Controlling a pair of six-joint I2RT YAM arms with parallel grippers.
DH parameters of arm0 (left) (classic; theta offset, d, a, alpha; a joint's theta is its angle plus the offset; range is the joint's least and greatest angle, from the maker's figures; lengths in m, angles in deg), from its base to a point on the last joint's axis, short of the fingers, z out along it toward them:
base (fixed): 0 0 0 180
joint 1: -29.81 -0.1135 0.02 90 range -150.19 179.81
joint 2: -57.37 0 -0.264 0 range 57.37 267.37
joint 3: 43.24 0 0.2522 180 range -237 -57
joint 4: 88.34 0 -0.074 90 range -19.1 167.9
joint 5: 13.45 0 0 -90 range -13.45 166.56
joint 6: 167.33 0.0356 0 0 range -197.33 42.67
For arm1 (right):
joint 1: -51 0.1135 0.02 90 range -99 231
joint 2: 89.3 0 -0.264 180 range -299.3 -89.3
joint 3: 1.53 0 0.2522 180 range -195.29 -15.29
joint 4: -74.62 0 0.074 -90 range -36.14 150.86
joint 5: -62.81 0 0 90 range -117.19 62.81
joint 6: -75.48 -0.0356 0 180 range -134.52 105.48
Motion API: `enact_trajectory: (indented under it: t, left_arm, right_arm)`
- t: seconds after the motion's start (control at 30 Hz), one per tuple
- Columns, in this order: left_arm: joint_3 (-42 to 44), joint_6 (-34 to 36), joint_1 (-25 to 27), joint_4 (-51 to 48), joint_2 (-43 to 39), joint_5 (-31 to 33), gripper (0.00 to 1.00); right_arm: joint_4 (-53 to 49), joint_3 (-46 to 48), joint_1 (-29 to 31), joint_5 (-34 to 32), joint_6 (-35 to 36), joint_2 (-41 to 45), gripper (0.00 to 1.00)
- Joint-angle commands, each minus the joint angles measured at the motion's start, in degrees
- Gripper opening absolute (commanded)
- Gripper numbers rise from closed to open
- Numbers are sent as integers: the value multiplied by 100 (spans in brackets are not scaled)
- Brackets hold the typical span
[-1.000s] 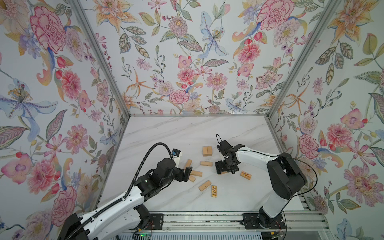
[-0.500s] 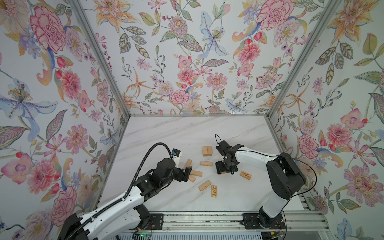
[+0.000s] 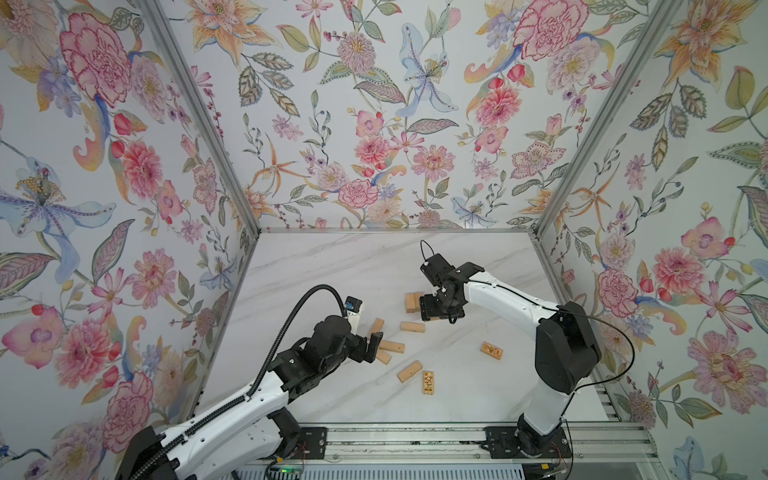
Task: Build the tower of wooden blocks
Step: 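Grasp the flat block with right gripper and carry it over the pair, then lower the held block crosswise onto the two upright blocks and release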
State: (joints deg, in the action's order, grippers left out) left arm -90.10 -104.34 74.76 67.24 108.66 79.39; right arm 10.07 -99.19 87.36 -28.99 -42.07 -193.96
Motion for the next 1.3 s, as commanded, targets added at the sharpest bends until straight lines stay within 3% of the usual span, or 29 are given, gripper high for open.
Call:
enact_trajectory:
  t: [0.0, 0.43, 0.63, 1.27]
  left_arm:
    - [-214, 269, -177, 10, 60, 43, 99]
    - [-371, 729, -1286, -35, 209, -604, 99]
    - [-501, 875, -1551, 37, 466, -852, 99]
    - [-689, 1259, -1949, -7, 742, -1219, 99]
  right_arm:
    - [-466, -668, 38, -97, -207, -458, 63]
    - [-1074, -2703, 33, -224, -522, -2042, 63]
    - [-1309, -3323, 37, -253, -576, -2488, 64]
    - [-1438, -3844, 30, -263, -752, -3003, 64]
